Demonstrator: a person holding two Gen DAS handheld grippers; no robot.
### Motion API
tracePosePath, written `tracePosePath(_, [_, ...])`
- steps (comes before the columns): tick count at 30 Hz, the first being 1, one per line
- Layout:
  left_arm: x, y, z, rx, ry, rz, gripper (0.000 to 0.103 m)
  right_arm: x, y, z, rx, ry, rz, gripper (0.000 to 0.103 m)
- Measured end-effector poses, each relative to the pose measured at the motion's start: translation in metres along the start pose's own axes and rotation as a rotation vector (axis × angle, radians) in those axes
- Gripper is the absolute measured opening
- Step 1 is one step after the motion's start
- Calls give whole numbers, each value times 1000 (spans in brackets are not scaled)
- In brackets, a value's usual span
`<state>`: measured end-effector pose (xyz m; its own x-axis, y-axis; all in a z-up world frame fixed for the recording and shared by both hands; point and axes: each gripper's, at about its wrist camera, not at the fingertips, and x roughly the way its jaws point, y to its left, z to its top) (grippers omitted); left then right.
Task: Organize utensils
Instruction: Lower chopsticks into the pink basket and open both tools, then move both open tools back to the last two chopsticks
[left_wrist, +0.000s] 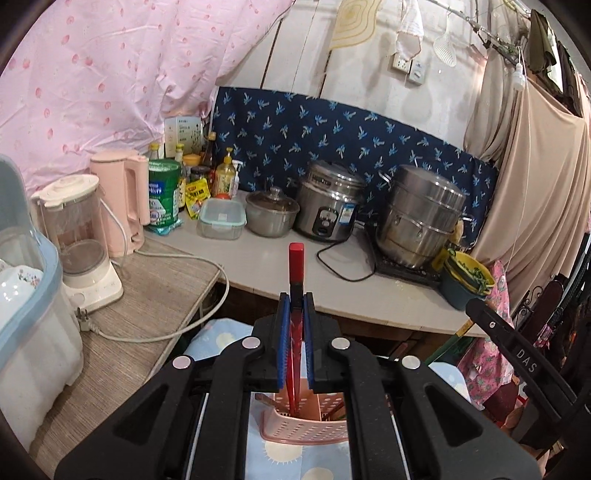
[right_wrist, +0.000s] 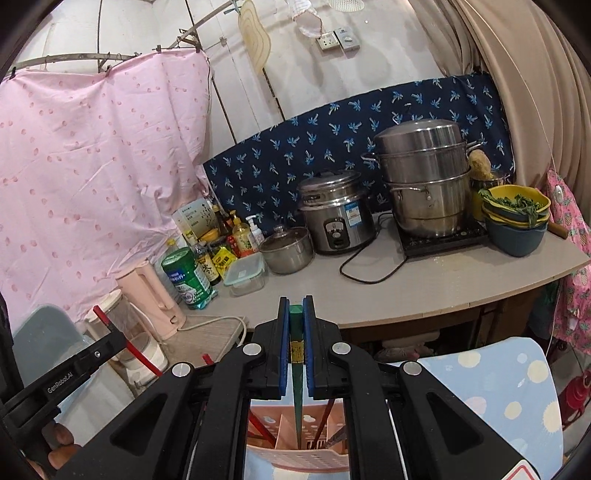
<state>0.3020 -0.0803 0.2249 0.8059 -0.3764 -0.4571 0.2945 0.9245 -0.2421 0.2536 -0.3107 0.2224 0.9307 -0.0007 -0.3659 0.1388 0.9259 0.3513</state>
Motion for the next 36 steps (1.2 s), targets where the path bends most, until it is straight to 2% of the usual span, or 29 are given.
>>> tracePosePath(9, [26, 0, -22, 13, 66, 16, 7, 26, -2, -24, -19, 71, -29, 7])
tracePosePath(16, [30, -3, -32, 29, 61, 17, 8, 38, -2, -30, -37, 105, -39, 7])
tracePosePath(18, [29, -5, -34, 40, 49, 26, 13, 37, -1, -30, -42, 98, -46, 13])
tracePosePath(20, [28, -7, -35, 46, 40, 38, 32, 35, -1, -30, -43, 91, -49, 18])
tracePosePath(22, [26, -7, -37, 43, 32, 45, 40, 32, 0, -28, -46, 84, -46, 22])
tracePosePath(36, [6, -13, -47, 74, 23, 87, 48, -3, 17, -36, -92, 51, -18, 37])
